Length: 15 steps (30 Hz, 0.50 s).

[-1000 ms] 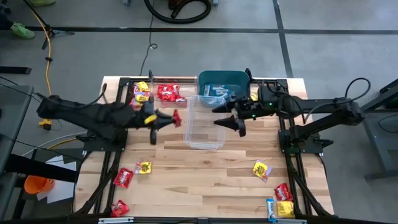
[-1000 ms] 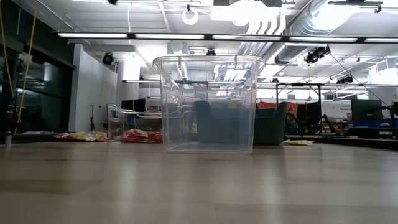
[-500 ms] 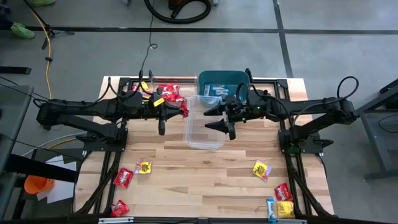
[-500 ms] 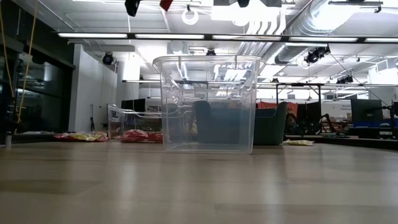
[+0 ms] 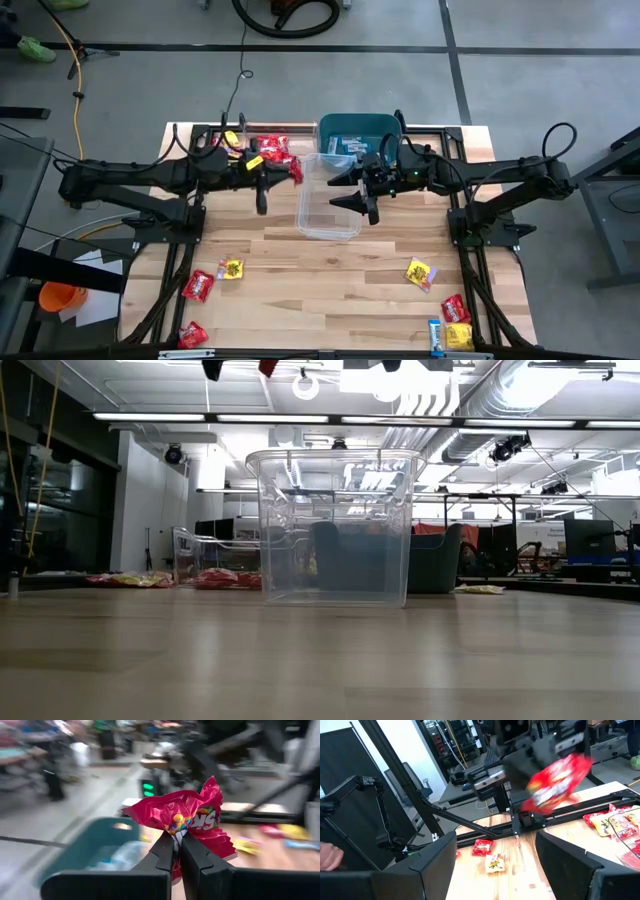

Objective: Sort candy
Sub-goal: Put the red candy into the transparent bin

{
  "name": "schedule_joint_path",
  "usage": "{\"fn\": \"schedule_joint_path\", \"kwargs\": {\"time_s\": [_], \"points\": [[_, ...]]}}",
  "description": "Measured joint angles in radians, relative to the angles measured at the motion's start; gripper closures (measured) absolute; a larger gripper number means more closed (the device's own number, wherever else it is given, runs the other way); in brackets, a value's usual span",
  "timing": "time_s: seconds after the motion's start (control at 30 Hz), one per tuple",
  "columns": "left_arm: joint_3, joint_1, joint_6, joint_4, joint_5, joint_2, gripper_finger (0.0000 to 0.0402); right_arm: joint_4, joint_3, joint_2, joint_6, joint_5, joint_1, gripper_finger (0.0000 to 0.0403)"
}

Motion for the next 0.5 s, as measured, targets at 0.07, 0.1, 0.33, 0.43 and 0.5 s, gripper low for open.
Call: {"fn": "schedule_joint_path", "kwargs": {"time_s": [0.07,0.1,0.33,0.43,0.5], "points": [[0.000,0.036,0.032,0.028,-0.066,0.004,0.0401,0.000,0.000,0.000,0.002,0.000,0.000,0.0135],[0.001,0.065,0.038,0.037,-0.092,0.009,0.0401,0.000,0.000,0.000,0.002,0.000,0.000,0.0135],[0.002,0.398,-0.005,-0.033,-0.010,0.070,0.0401,0.015,0.000,0.000,0.035,0.000,0.000,0.0135],[0.002,0.552,-0.078,-0.086,0.097,0.133,0.0401,0.024,0.000,0.000,0.075,0.000,0.000,0.0135],[0.002,0.638,-0.138,-0.132,0.153,0.185,0.0401,0.038,0.000,0.000,0.093,0.000,0.000,0.0135]]}}
